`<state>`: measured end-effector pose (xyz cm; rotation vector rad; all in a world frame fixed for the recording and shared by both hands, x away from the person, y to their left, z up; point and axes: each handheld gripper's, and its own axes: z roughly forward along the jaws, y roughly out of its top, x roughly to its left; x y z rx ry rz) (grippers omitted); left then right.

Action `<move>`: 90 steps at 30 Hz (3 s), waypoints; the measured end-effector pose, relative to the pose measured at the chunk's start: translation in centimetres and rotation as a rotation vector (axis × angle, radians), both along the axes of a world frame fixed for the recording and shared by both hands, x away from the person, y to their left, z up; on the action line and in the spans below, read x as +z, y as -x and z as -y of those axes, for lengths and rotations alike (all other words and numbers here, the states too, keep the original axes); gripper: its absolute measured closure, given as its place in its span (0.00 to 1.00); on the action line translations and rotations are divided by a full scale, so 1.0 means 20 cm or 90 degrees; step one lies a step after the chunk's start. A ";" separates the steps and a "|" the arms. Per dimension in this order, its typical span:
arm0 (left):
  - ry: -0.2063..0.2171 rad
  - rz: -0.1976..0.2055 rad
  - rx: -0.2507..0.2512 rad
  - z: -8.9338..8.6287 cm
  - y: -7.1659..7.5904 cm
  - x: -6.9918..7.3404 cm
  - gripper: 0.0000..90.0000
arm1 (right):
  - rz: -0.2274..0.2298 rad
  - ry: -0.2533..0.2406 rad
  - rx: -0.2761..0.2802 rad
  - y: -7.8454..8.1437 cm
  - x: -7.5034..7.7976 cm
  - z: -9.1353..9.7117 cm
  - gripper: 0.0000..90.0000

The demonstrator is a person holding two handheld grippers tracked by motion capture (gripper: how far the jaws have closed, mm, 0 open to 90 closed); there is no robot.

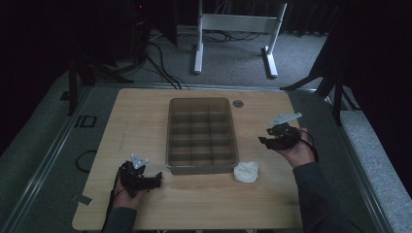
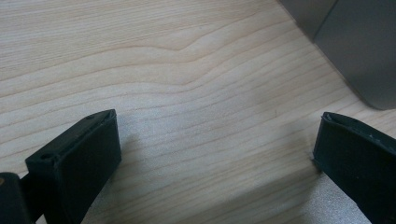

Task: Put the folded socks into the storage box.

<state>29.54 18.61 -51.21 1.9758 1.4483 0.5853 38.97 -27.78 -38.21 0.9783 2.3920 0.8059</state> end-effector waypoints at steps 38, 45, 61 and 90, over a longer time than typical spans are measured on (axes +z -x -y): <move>0.000 0.000 -0.001 0.00 0.00 0.00 0.01 | -0.055 0.100 0.089 -0.01 0.14 -0.11 0.62; -0.001 0.000 -0.001 0.00 0.00 0.00 0.01 | -0.064 0.114 0.105 -0.01 0.15 -0.14 0.61; 0.000 0.000 0.000 0.00 0.00 0.00 0.01 | -0.091 0.141 0.144 -0.01 0.15 -0.19 0.62; 0.000 0.000 0.000 0.00 0.00 0.00 0.01 | -0.137 0.200 0.203 0.02 0.08 -0.29 0.63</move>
